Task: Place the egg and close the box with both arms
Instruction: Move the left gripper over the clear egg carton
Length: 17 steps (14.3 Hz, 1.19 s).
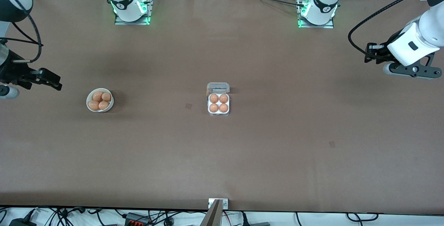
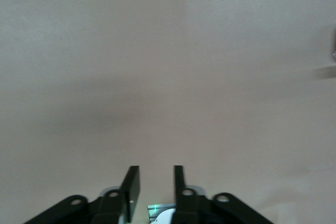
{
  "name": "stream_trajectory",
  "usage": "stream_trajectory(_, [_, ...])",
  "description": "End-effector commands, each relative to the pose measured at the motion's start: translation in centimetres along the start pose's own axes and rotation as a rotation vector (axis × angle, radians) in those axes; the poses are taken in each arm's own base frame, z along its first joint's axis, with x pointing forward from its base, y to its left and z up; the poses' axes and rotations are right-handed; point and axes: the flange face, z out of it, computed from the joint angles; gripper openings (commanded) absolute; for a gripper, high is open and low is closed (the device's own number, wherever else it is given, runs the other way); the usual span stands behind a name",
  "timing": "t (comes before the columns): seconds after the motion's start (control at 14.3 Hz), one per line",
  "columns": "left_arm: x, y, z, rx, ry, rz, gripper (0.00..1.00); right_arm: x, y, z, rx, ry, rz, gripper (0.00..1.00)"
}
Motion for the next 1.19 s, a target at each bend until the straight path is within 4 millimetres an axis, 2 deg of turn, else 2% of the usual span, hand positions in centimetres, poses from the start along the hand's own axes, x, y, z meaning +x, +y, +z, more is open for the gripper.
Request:
stream_trajectory(0.0, [1.7, 6.2, 1.3, 0.025, -0.037, 0.104, 0.01, -2.6, 0.1, -0.6, -0.013, 0.010, -0.020, 1.00])
stream_trajectory(0.14, [2.4, 10.8, 3.4, -0.015, -0.076, 0.109, 0.01, -3.5, 0.1, -0.7, -0.011, -0.005, -0.015, 1.00])
stream_trajectory(0.28, [3.7, 15.4, 5.5, -0.068, -0.077, 0.050, 0.01, -3.5, -0.1, -0.8, -0.011, -0.004, -0.014, 1.00])
stream_trajectory(0.49, [4.5, 21.6, 8.5, -0.053, -0.067, -0.002, 0.01, -3.4, 0.4, -0.4, -0.010, -0.010, -0.004, 1.00])
stream_trajectory(0.84, [3.4, 33.6, 15.4, -0.054, 0.021, -0.042, 0.01, -2.7, 0.8, -0.1, 0.004, -0.014, 0.008, 1.00])
stream_trajectory(1.12, [3.8, 40.3, 20.2, -0.103, 0.104, -0.075, 0.01, -2.9, 0.7, -0.6, -0.006, -0.004, -0.012, 1.00])
